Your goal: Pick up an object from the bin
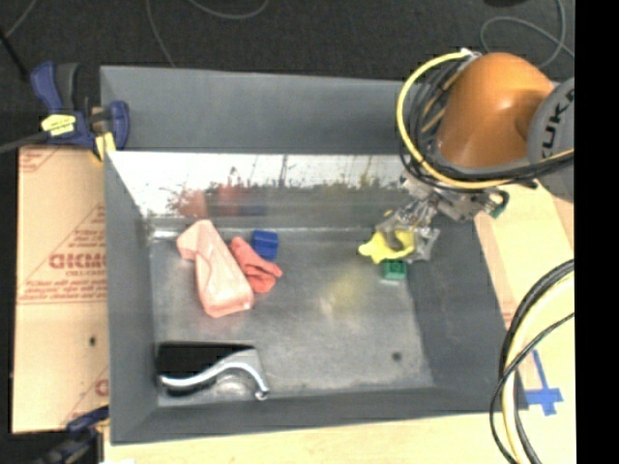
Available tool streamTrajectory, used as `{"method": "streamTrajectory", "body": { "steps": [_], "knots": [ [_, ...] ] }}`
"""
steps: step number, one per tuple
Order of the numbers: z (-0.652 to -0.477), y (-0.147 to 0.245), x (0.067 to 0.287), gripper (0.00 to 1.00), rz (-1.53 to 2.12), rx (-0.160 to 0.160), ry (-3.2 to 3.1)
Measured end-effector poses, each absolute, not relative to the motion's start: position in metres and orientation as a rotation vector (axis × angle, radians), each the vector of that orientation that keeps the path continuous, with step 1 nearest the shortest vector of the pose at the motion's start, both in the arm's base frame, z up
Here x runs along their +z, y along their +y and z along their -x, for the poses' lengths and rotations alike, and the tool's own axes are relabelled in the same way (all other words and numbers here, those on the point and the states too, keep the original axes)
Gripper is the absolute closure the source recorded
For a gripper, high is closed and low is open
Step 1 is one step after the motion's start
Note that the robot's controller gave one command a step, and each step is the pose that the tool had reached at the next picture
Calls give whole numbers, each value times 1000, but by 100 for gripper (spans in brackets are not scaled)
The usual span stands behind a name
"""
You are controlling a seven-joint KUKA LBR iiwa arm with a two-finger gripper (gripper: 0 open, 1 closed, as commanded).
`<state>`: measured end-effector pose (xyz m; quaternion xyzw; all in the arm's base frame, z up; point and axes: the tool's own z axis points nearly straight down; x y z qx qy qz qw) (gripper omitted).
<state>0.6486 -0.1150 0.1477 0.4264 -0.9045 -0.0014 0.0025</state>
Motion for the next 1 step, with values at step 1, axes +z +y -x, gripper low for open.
{"method": "streamTrajectory", "body": {
  "steps": [1],
  "knots": [
    [-648,-115,154,100,-1337,-5,-2837]
  ]
}}
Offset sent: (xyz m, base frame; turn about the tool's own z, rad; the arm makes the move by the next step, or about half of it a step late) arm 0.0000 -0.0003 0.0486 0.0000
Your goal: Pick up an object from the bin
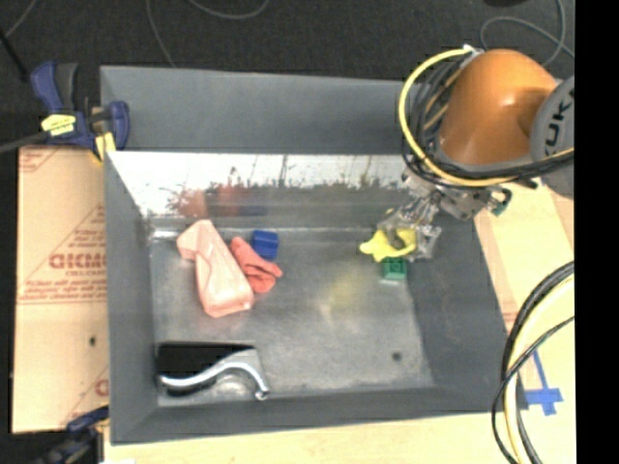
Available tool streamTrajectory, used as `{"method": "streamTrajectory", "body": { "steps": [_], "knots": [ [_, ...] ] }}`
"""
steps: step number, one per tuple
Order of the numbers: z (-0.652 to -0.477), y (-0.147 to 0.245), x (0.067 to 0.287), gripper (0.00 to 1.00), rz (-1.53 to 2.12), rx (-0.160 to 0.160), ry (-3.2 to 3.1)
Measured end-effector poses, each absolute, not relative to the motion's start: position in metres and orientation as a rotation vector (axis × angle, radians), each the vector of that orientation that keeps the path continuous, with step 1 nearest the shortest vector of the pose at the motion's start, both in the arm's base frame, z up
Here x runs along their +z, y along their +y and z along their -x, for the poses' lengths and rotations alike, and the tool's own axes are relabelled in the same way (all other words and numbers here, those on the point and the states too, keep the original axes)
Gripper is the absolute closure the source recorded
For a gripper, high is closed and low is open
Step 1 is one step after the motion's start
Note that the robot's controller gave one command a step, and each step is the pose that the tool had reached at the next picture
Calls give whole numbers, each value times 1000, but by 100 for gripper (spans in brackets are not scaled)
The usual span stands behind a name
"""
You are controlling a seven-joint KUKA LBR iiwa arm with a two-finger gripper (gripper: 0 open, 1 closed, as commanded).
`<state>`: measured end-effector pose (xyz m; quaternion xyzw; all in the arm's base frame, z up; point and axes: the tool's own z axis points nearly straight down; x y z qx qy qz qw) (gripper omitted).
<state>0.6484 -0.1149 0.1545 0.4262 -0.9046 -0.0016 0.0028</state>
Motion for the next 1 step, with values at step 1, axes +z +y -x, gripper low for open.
{"method": "streamTrajectory", "body": {
  "steps": [1],
  "knots": [
    [-648,-115,163,100,-1334,-8,-2836]
  ]
}}
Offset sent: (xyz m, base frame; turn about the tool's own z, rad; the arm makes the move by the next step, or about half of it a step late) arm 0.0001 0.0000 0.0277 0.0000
